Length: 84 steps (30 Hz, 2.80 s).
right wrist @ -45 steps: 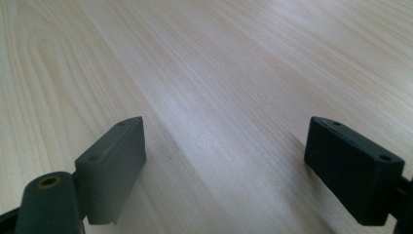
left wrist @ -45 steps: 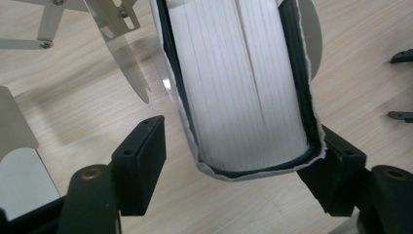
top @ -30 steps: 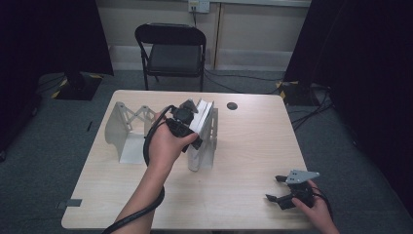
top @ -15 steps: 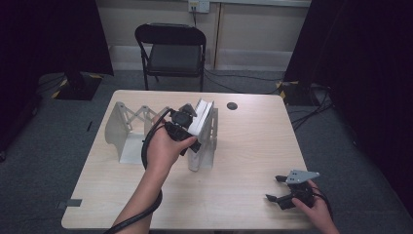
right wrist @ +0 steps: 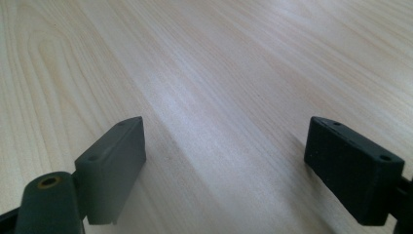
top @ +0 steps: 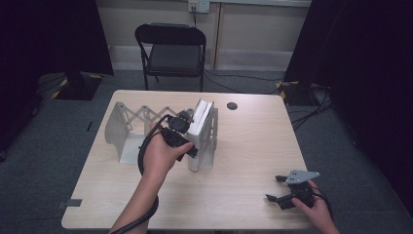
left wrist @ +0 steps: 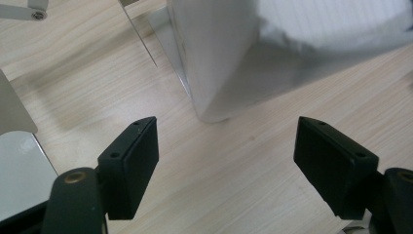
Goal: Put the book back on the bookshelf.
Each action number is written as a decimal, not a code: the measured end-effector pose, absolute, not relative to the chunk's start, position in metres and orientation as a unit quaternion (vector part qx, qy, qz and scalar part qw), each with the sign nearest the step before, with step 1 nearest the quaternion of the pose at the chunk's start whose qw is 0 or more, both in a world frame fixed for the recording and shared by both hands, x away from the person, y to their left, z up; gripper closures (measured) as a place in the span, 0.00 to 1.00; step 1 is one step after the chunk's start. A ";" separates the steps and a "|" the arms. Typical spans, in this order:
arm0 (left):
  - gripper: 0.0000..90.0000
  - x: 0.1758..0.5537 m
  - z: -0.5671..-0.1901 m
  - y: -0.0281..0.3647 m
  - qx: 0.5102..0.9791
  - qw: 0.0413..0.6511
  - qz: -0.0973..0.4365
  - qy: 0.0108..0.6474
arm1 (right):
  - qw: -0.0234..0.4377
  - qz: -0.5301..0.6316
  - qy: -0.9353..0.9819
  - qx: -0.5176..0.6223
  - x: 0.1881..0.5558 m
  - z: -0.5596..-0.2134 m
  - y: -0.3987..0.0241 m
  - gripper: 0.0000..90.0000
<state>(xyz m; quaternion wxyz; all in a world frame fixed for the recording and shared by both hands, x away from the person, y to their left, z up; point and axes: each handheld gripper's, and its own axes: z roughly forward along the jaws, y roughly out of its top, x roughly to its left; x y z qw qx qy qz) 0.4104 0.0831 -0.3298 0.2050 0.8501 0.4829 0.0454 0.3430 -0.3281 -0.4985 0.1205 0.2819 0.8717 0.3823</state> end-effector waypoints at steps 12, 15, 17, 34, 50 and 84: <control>0.27 0.404 -0.339 0.090 0.852 0.214 0.042 0.477 | 0.120 0.382 0.872 0.281 0.343 -0.499 -0.328 0.16; 0.27 0.403 -0.343 0.090 0.851 0.213 0.035 0.478 | 0.120 0.382 0.872 0.281 0.343 -0.498 -0.328 0.16; 0.27 0.402 -0.347 0.090 0.852 0.211 0.034 0.478 | 0.120 0.382 0.872 0.281 0.343 -0.499 -0.328 0.16; 0.27 0.399 -0.365 0.100 0.850 0.219 0.026 0.478 | 0.120 0.382 0.872 0.281 0.343 -0.499 -0.328 0.16; 0.27 0.397 -0.381 0.109 0.847 0.219 0.019 0.483 | 0.120 0.382 0.872 0.281 0.343 -0.499 -0.328 0.16; 0.26 0.394 -0.420 0.138 0.842 0.207 0.016 0.499 | 0.120 0.382 0.872 0.281 0.343 -0.499 -0.328 0.16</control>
